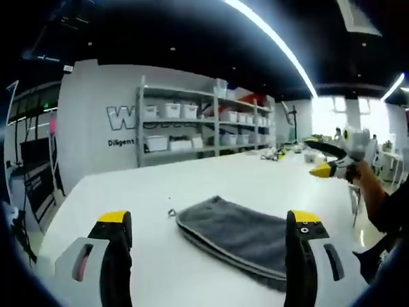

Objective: Open the folded towel by lifting each exposed corner and separating the folded layers until the towel lies flat within the target outline without major curled edges

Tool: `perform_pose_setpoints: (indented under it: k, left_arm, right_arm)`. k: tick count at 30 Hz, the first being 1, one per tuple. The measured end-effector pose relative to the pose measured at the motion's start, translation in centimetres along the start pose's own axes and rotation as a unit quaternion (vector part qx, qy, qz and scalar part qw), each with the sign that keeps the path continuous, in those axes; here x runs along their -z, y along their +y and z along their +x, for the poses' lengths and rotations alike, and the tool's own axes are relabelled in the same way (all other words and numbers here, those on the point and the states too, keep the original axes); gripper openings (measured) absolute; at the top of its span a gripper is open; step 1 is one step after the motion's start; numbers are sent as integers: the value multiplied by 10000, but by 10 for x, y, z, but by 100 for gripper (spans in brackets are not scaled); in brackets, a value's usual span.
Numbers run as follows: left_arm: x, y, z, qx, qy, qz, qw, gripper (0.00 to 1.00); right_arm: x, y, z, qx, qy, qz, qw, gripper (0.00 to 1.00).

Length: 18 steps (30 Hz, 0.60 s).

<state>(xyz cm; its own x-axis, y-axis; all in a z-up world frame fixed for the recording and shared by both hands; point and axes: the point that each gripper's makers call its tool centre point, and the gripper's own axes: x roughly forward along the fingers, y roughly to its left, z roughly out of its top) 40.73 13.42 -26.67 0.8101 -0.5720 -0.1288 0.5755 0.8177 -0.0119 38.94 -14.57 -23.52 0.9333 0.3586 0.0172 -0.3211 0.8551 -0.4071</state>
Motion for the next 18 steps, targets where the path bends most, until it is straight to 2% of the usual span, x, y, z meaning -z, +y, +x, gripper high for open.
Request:
perform_pose_setpoints:
  k: [6,11,15,18]
  left_arm:
    - [3,3,10,18,104,-36,9999,97]
    - [-2,6,23,93,128,-192,9997,97]
    - [5,11,34,150,307,-211,9992,95]
    - [8,16,42,287,366,-384,9982,94]
  right_arm:
    - [-1,8,-9,260,-224,-569,9978,100]
    - [2,12,-13,227,-293,-626,9973,100]
    - [6,17,-16,205,-244,-803,9963,100]
    - [5,19,-18,188,-296,-778,9964,100]
